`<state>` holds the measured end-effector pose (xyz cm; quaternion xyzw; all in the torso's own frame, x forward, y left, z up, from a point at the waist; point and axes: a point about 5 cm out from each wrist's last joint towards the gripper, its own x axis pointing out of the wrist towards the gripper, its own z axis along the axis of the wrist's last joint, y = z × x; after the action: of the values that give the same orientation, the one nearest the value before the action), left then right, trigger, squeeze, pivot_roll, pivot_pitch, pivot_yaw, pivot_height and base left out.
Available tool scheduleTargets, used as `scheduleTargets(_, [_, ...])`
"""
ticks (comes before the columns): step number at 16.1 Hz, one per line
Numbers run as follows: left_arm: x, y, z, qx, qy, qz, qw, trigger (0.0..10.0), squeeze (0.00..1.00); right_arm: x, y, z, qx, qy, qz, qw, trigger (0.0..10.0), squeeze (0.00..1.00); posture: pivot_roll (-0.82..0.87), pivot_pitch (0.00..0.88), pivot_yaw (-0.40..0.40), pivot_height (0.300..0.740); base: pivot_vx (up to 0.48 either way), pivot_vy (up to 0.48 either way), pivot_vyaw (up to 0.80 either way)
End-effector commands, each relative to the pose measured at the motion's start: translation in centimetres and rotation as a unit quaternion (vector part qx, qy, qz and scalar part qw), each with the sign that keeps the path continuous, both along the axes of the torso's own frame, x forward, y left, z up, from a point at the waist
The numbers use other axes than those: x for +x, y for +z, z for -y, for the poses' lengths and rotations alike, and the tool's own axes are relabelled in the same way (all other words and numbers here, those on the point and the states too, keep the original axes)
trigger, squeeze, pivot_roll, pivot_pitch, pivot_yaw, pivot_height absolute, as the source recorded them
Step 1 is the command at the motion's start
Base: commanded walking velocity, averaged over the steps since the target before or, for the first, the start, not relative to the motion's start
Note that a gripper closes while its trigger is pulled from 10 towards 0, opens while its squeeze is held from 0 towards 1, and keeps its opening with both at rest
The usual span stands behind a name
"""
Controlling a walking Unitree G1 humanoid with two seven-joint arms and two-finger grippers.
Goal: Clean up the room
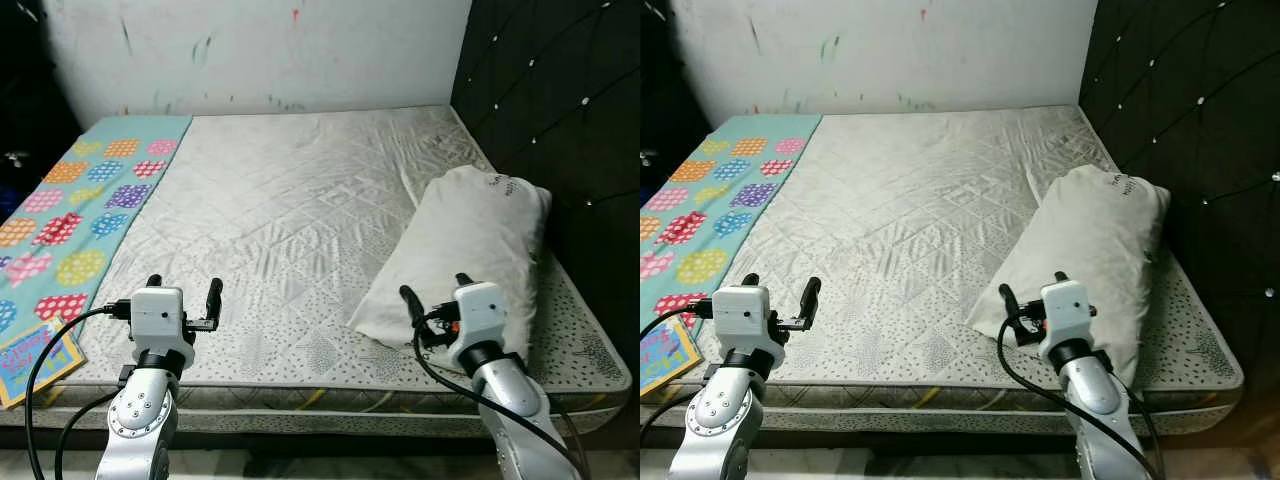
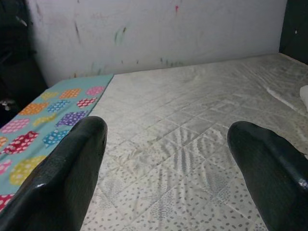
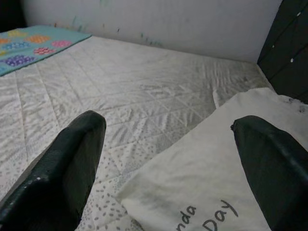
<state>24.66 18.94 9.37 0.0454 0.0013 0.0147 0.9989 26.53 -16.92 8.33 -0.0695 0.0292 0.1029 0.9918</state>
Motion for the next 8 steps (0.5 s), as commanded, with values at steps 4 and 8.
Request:
scheduleTargets(4, [-0.36,0.22,-0.47,0.003,0.014,0.007,1.0,10.0,0.0,0.57,0.2,0.2,-0.002,-0.002,-0.001,1.0,10.0,0.0,-0.16,0.0,0.03,0.74,0.0,0.0,-0.55])
scheduleTargets(8, [-0.54,0.26,-0.54,0.001,0.02,0.01,1.0,10.0,0.0,0.68,0.09,-0.23,-0.005,0.011,0.0,1.0,10.0,0.0,-0.14,0.0,0.016,0.74,0.0,0.0,-0.14])
